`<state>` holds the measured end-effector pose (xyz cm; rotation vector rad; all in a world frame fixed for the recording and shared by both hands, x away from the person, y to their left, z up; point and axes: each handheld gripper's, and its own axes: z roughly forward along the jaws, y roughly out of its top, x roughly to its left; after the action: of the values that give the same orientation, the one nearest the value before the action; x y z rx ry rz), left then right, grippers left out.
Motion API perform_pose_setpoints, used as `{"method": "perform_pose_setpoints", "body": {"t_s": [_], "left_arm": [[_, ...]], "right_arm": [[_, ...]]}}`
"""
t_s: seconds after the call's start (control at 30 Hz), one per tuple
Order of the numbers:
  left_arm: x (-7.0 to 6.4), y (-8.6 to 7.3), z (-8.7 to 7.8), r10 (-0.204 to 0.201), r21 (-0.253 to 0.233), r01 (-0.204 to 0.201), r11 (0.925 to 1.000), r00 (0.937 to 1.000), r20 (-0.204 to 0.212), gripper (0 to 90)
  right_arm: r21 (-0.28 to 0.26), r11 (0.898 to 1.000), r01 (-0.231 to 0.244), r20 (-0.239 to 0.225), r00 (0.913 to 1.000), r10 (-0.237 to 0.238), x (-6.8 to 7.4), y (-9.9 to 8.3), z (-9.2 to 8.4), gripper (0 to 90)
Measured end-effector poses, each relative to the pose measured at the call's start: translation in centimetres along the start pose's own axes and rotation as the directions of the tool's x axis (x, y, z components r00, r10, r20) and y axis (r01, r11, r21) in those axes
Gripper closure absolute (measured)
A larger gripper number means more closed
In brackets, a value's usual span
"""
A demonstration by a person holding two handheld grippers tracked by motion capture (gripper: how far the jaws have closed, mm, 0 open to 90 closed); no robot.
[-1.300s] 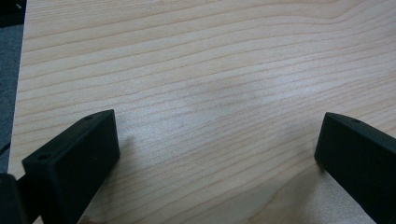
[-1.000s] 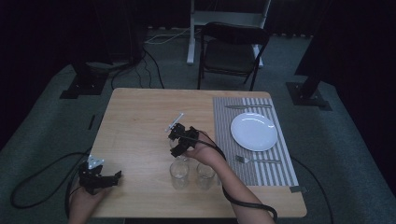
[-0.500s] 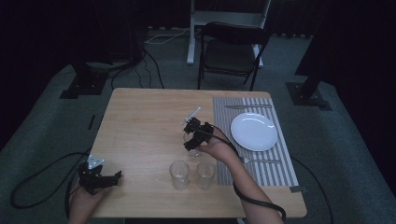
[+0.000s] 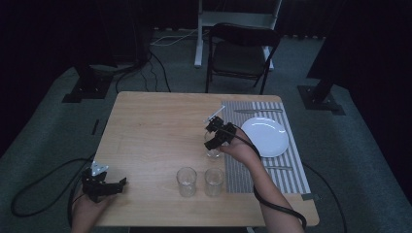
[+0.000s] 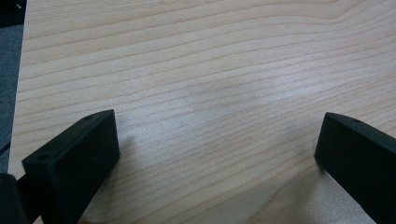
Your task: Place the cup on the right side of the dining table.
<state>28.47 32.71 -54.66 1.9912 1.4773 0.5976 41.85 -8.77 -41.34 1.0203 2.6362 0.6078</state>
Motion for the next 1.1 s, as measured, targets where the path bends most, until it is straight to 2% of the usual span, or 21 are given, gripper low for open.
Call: {"method": "perform_pose_setpoints", "body": {"t_s": [0.07,0.3,0.57,0.7,0.83,1.0,1.1], "left_arm": [[0.0,0.0,0.0,0.001,0.000,-0.001,1.0000,1.0000,0.000,0.2],[0.0,0.0,0.0,0.001,0.000,-0.001,1.0000,1.0000,0.000,0.2],[0.0,0.0,0.0,0.000,0.000,0.000,1.0000,1.0000,0.000,0.2],[0.0,0.0,0.0,0.000,0.000,0.000,1.0000,1.0000,0.000,0.2],[0.0,0.0,0.0,0.000,0.000,0.000,1.0000,1.0000,0.000,0.2],[0.0,0.0,0.0,0.000,0.000,0.000,1.0000,1.0000,0.000,0.2],[0.0,0.0,0.0,0.000,0.000,0.000,1.0000,1.0000,0.000,0.2]], "right_arm": [[0.007,1.000,-0.013,0.018,0.9998,0.013,-0.8,-0.3,-0.3,28.6],[-0.002,0.999,-0.054,0.036,0.9979,0.054,-2.6,-0.5,-0.9,28.6],[-0.029,0.994,-0.105,0.082,0.9908,0.107,-4.5,-0.2,-1.4,28.6],[-0.048,0.987,-0.151,0.086,0.9843,0.154,-5.6,-0.1,-1.4,28.6],[-0.030,0.983,-0.179,0.109,0.9775,0.181,-6.8,0.2,-0.9,28.6],[-0.063,0.971,-0.229,0.147,0.9605,0.236,-8.2,0.4,-0.6,28.6],[-0.056,0.968,-0.245,0.157,0.9551,0.251,-9.1,0.9,-0.4,28.6]]}}
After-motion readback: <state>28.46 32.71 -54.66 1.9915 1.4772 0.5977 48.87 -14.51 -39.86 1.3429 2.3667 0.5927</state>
